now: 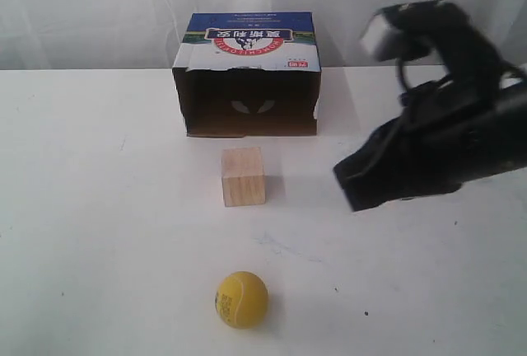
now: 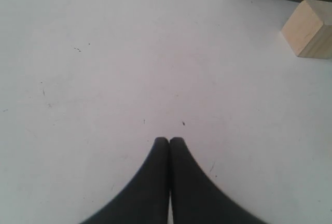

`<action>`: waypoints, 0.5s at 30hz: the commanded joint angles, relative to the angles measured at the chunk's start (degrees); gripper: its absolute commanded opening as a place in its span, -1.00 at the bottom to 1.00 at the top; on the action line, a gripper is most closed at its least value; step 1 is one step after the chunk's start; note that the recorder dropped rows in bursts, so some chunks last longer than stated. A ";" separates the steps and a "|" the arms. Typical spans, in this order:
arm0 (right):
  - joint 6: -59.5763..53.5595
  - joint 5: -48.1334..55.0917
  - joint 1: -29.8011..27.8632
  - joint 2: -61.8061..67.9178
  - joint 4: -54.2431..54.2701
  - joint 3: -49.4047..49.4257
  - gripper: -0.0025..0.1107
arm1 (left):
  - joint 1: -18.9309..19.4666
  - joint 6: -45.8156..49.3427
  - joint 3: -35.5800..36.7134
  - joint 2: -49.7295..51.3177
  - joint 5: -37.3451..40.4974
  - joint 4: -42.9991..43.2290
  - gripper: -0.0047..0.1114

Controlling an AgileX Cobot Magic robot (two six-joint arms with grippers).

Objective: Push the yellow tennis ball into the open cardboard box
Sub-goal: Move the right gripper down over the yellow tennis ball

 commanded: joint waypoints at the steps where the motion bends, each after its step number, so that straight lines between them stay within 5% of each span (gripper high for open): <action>1: 2.21 -2.96 7.90 7.46 -2.90 -2.10 -0.96 | -0.34 0.16 0.30 -0.28 2.04 -0.21 -0.92; 15: 8.25 -14.54 20.52 23.91 -7.44 -3.40 -0.96 | -0.34 0.16 0.30 -0.28 2.04 -0.21 -0.92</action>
